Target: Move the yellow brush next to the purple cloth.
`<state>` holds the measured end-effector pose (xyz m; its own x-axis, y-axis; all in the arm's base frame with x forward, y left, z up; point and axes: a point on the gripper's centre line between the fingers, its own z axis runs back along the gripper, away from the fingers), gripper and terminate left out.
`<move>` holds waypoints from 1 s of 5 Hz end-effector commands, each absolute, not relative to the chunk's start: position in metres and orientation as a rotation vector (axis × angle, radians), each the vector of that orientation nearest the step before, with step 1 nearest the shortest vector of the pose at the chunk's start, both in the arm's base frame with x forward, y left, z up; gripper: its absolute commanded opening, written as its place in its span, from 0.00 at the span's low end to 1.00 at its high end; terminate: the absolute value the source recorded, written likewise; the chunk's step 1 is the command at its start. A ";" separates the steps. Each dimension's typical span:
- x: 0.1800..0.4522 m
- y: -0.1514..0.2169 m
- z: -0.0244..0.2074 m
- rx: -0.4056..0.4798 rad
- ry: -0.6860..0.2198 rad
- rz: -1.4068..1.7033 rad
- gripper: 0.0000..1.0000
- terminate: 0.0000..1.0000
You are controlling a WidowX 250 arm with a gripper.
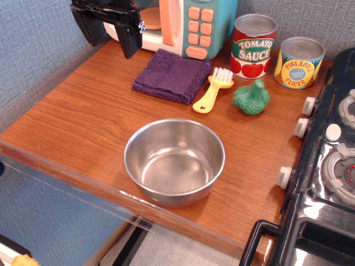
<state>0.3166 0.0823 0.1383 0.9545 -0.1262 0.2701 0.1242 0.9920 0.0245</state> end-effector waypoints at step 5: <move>0.394 -0.023 0.085 -0.066 -0.253 -0.146 1.00 0.00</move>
